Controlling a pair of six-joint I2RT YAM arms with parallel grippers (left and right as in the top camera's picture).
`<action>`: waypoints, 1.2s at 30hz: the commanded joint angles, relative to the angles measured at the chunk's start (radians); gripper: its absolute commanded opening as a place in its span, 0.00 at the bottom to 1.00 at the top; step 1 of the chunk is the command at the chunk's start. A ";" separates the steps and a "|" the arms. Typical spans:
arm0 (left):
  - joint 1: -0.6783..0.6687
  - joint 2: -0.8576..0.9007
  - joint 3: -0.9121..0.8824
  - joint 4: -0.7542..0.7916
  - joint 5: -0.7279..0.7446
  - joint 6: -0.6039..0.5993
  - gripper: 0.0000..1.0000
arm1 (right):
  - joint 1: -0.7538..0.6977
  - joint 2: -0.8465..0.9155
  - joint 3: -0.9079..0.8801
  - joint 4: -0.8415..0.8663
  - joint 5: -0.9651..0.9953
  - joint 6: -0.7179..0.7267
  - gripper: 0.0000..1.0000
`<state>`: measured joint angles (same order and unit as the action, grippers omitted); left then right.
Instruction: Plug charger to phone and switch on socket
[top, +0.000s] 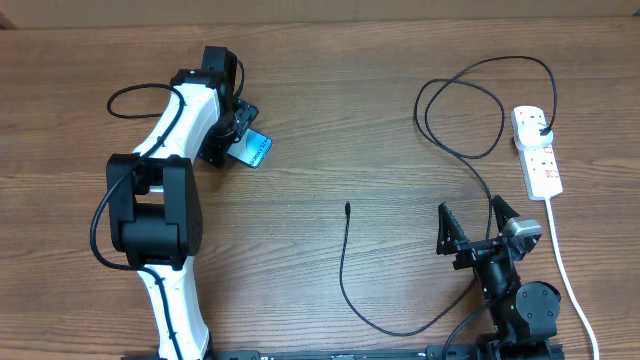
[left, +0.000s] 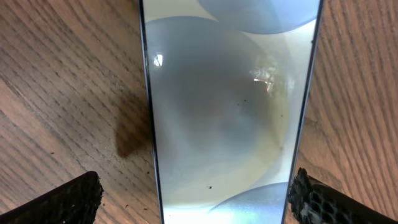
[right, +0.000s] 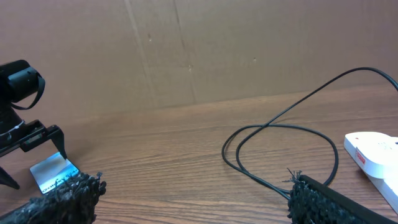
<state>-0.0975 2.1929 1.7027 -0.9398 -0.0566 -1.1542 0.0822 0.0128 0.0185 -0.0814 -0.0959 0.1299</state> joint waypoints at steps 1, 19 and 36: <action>0.012 0.024 0.020 -0.005 0.003 -0.028 1.00 | 0.006 -0.010 -0.010 0.004 0.008 -0.003 1.00; 0.021 0.096 0.021 0.015 0.046 -0.027 1.00 | 0.006 -0.010 -0.010 0.004 0.008 -0.003 1.00; 0.026 0.096 0.021 0.077 0.069 -0.021 1.00 | 0.006 -0.010 -0.010 0.004 0.008 -0.003 1.00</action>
<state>-0.0803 2.2429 1.7218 -0.8749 -0.0105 -1.1618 0.0822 0.0128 0.0185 -0.0818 -0.0959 0.1303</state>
